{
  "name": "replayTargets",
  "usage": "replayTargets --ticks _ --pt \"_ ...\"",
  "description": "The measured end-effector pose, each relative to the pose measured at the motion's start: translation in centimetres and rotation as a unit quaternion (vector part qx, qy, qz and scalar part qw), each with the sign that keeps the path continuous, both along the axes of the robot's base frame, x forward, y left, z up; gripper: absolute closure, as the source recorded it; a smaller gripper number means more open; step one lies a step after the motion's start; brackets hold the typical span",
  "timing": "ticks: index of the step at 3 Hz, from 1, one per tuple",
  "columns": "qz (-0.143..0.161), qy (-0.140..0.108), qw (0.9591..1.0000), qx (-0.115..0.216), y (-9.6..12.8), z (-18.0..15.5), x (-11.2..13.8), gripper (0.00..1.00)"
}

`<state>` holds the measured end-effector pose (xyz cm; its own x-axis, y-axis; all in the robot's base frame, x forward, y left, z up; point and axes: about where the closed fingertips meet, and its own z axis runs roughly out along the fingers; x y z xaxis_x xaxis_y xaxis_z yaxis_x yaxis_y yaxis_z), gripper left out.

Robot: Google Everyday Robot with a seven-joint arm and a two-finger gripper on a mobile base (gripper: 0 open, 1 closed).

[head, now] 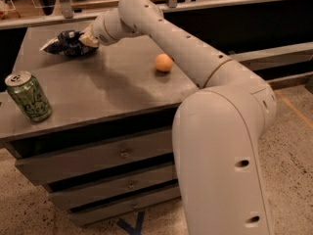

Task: Pick blue chip bag

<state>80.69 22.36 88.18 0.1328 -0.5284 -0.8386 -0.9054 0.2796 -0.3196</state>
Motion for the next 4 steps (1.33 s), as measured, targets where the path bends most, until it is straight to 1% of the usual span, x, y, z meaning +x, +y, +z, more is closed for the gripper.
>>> replayTargets --ticks 1,2,3,4 --pt "0.006 0.000 0.9998 0.018 0.3 0.9 0.0 1.00" --pt "0.037 -0.003 0.9977 0.057 0.5 3.1 -0.7 1.00" --pt "0.078 0.007 0.9922 0.097 0.1 5.2 -1.5 1.00" --pt "0.113 0.024 0.9882 0.100 -5.3 9.5 -3.4 1.00"
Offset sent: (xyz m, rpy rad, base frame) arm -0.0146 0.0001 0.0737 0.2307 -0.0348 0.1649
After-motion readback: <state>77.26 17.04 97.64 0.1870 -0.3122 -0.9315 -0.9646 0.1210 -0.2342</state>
